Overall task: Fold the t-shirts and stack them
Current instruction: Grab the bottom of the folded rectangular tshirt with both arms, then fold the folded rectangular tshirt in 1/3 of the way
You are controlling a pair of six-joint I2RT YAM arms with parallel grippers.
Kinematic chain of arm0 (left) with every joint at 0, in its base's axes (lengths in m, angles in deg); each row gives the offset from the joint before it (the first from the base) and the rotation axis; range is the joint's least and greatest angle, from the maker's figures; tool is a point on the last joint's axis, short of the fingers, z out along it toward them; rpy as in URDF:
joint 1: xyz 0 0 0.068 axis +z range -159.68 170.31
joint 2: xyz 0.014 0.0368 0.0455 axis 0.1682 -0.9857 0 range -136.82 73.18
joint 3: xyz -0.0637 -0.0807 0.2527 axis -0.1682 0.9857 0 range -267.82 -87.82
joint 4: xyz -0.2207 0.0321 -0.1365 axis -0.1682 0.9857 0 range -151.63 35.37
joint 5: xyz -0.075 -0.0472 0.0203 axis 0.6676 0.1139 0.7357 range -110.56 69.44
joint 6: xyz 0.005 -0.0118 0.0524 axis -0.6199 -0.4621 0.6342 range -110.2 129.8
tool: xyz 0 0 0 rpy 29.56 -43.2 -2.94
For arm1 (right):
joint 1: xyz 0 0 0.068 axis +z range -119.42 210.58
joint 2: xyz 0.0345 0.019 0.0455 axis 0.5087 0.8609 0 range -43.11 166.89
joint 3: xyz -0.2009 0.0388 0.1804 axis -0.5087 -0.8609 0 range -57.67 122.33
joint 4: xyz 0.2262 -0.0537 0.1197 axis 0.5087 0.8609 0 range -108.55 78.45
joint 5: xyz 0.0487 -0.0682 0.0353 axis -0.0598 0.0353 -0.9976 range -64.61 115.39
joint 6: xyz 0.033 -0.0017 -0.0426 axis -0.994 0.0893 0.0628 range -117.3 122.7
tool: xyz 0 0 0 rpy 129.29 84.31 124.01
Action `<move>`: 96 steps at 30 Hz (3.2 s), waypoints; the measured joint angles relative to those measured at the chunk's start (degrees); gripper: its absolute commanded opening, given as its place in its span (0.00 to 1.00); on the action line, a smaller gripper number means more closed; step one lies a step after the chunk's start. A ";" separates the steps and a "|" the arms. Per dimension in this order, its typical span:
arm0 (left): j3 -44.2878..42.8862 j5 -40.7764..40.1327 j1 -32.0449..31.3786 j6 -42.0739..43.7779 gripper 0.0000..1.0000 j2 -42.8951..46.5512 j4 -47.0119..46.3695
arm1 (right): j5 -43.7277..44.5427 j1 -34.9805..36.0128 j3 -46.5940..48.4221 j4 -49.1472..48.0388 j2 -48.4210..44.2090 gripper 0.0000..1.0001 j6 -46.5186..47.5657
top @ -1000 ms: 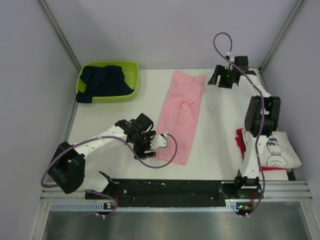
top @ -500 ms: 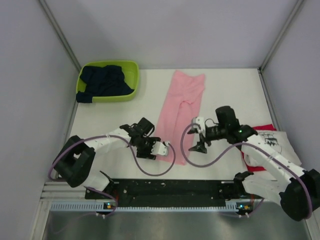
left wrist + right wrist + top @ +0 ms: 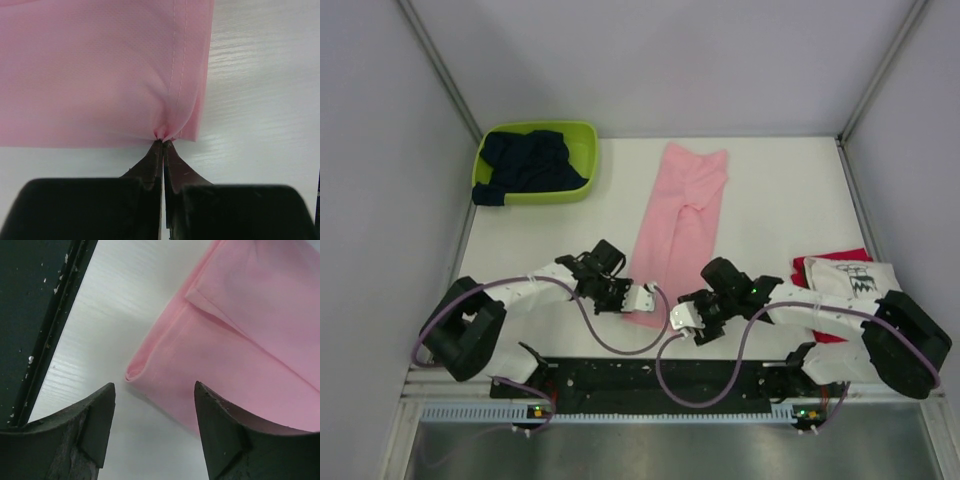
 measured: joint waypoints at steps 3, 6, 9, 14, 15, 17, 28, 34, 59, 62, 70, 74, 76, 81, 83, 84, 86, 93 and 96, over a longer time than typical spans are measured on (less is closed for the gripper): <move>0.04 0.42 0.00 -1.25 0.00 0.07 0.04 | 3.10 2.38 0.00 -0.72 2.64 0.42 1.79; 0.04 0.94 0.00 -2.19 0.00 0.07 0.48 | 4.74 4.68 0.72 0.68 4.55 0.14 3.61; -0.24 2.05 0.00 -3.10 0.00 0.09 2.82 | 6.10 7.10 1.03 2.67 4.79 0.00 4.76; -3.32 6.64 -2.16 -4.17 0.00 0.90 13.73 | 6.45 10.16 1.75 10.23 1.18 0.00 3.10; -4.22 8.11 -3.26 -4.22 0.00 1.60 15.96 | 6.03 10.27 1.75 12.24 -1.29 0.00 2.25; -6.12 10.91 -5.05 -4.46 0.00 4.31 20.28 | 4.76 9.81 2.19 15.54 -6.86 0.00 0.61; -34.69 5.14 0.98 -18.16 0.00 -8.90 24.28 | -3.41 -16.98 18.45 18.29 -0.57 0.00 -9.29; -55.06 1.40 9.44 -22.53 0.00 -24.37 22.49 | -4.35 -27.78 24.63 8.26 11.78 0.00 -15.34; -69.53 -13.22 10.71 -25.75 0.63 -43.21 21.33 | 1.75 -33.86 32.68 -3.72 31.82 0.30 -23.28; -69.55 -15.45 11.17 -26.93 0.64 -43.21 18.67 | 4.20 -35.10 36.04 -5.60 33.16 0.41 -28.68; -55.71 -10.23 13.84 -27.82 0.59 -29.51 13.33 | 2.43 -40.41 39.76 -9.20 26.60 0.46 -51.23; -47.25 -5.95 10.95 -27.50 0.55 -20.90 13.07 | -0.61 -40.02 34.56 -9.84 22.58 0.40 -60.76; -44.83 -4.44 8.74 -26.58 0.56 -19.74 12.83 | -1.79 -39.65 30.71 -10.19 21.90 0.36 -63.56; -35.63 -3.04 3.98 -23.91 0.55 -20.09 9.88 | -5.75 -35.56 19.93 -10.69 19.02 0.13 -68.63; -34.56 -3.87 3.74 -23.65 0.53 -21.70 9.44 | -7.80 -33.94 17.62 -12.66 19.15 0.06 -72.59; -34.58 -4.57 3.87 -23.67 0.52 -22.97 8.92 | -8.35 -33.55 16.83 -13.44 19.45 0.05 -74.01; -34.60 -5.42 4.13 -23.82 0.52 -25.42 8.31 | -8.41 -33.40 14.62 -14.86 20.41 0.04 -77.09; -28.50 -5.55 3.76 -21.05 0.55 -23.67 9.64 | -1.84 -35.95 9.64 -7.63 21.07 0.11 -80.13; -27.91 -3.82 3.39 -18.40 0.59 -20.70 13.46 | 0.46 -36.50 12.59 -3.26 20.37 0.18 -78.97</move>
